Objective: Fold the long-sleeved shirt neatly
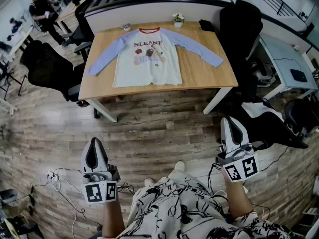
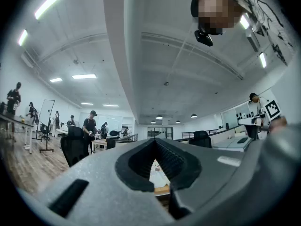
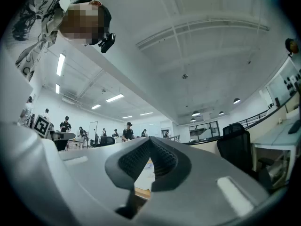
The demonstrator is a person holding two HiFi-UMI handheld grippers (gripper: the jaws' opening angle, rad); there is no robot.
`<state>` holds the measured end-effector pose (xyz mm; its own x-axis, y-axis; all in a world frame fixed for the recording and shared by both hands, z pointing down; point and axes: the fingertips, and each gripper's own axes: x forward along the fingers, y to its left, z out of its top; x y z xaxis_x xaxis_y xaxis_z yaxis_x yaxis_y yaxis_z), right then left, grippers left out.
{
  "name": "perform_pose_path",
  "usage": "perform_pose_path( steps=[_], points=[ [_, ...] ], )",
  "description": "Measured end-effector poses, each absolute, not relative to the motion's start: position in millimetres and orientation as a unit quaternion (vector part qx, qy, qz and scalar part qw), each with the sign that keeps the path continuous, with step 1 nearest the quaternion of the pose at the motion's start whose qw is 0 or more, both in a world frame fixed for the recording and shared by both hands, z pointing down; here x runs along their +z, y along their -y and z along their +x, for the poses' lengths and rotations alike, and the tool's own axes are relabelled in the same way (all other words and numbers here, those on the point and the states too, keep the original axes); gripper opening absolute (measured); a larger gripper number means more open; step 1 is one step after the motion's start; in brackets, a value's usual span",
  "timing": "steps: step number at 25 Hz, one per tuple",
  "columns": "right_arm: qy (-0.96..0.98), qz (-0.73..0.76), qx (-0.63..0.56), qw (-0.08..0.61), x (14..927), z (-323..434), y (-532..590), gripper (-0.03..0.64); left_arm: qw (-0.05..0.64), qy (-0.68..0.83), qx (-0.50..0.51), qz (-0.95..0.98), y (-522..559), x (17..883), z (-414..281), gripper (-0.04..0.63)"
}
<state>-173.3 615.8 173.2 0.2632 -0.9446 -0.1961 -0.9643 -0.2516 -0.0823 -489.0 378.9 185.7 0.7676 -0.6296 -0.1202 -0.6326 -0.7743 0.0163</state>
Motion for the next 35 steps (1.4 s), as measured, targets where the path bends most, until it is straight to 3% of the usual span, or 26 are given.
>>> perform_pose_path(
  steps=[11, 16, 20, 21, 23, 27, 31, 32, 35],
  points=[
    [-0.610, -0.786, 0.055, 0.087, 169, -175, -618, 0.003, 0.011, -0.321, 0.060, -0.945, -388, 182, -479, 0.003],
    [-0.615, -0.776, 0.058, 0.129, 166, -179, -619, 0.002, 0.023, -0.333, 0.048, -0.942, -387, 185, -480, 0.003],
    [-0.613, -0.782, 0.060, 0.100, 174, -183, -616, 0.002, 0.031, -0.351, 0.042, -0.935, -385, 188, -485, 0.004],
    [-0.612, -0.783, 0.059, 0.096, 175, -183, -615, 0.017, 0.032, -0.355, 0.043, -0.933, -384, 188, -487, 0.035],
    [-0.610, -0.785, 0.058, 0.092, 177, -181, -615, 0.118, 0.031, -0.360, 0.040, -0.931, -381, 189, -489, 0.178],
    [-0.597, -0.794, 0.055, 0.098, 177, -172, -617, 0.299, 0.031, -0.367, 0.033, -0.929, -373, 191, -493, 0.278],
    [-0.593, -0.798, 0.051, 0.097, 181, -163, -615, 0.426, 0.013, -0.384, 0.036, -0.923, -361, 195, -493, 0.514],
    [-0.593, -0.798, 0.049, 0.096, 182, -160, -614, 0.464, 0.008, -0.382, 0.035, -0.923, -360, 198, -491, 0.544],
    [-0.593, -0.798, 0.044, 0.096, 187, -152, -612, 0.466, 0.002, -0.370, 0.026, -0.929, -361, 203, -479, 0.560]
  ],
)
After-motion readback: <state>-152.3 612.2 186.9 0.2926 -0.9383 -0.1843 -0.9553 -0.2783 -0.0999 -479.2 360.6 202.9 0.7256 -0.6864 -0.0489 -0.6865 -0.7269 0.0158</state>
